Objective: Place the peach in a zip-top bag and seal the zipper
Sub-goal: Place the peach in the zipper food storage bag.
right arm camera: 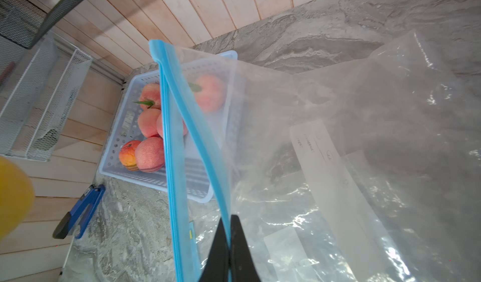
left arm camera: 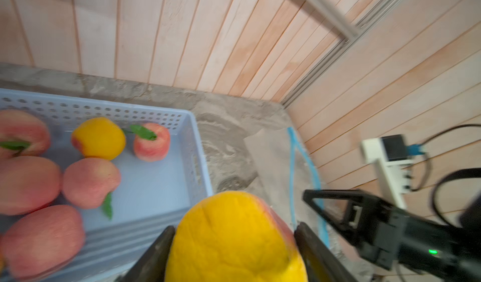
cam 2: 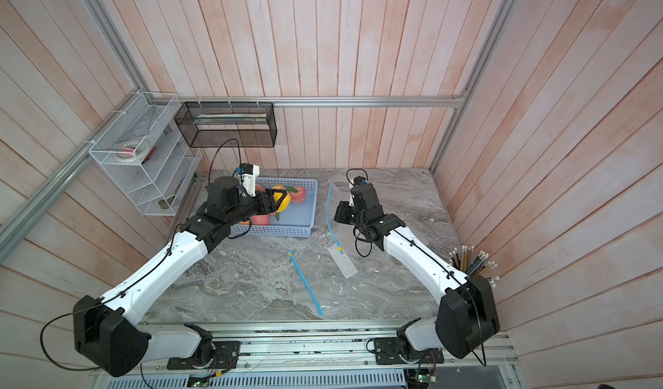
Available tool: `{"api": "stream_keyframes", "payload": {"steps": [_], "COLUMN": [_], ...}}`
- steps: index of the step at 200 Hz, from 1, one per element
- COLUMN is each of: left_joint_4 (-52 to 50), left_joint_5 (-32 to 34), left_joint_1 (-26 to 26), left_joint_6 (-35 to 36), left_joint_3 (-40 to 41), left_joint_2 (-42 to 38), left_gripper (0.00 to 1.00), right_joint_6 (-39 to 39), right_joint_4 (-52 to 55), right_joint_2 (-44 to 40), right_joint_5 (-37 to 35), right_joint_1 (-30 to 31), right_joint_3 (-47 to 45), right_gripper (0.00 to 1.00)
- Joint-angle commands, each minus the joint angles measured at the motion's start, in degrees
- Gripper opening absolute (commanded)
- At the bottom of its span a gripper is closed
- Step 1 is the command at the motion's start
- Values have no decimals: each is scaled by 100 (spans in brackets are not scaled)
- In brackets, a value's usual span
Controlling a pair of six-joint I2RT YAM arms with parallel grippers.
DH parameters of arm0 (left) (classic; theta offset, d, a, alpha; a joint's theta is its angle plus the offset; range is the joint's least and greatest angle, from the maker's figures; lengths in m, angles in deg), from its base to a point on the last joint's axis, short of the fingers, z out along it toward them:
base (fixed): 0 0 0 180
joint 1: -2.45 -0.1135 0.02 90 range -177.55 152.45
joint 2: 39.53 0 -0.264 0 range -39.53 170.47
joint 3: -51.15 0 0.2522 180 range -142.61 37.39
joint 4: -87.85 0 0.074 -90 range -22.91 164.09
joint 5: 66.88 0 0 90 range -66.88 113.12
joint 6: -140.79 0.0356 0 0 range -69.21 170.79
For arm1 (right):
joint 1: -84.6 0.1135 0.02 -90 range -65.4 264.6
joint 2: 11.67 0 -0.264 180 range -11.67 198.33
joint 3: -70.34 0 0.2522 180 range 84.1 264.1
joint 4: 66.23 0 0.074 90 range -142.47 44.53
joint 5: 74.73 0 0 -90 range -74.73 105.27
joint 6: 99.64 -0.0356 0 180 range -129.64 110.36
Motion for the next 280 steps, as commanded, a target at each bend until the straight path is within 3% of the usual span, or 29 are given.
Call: {"api": "stream_keyframes", "payload": {"steps": [1,39,77,160,280], "left_joint_4": [1964,4474,5545,5361,2538], "left_joint_5": [-1103,-1848,-2143,-2165,-964], "left_joint_1": [88,472,539,567,594], "left_joint_6": [-1312,-2615,-3033,-2681,-648], "left_joint_3": [613,1300,1322,745,178], "left_joint_2": [-202,170,855,1728,1958], "left_gripper": [57,57,56,52,48], "right_joint_6": [-175,-323,-492,-750,-989], "right_joint_4": [-222,-229,-339,-432,-850], "right_joint_2": [-94,121,257,422,-51], "right_joint_5": [546,833,869,1194,1669], "right_joint_1": [-20,-19,-20,-26,-159], "right_joint_3": [89,334,440,635,258], "right_gripper": [0,0,0,0,0]}}
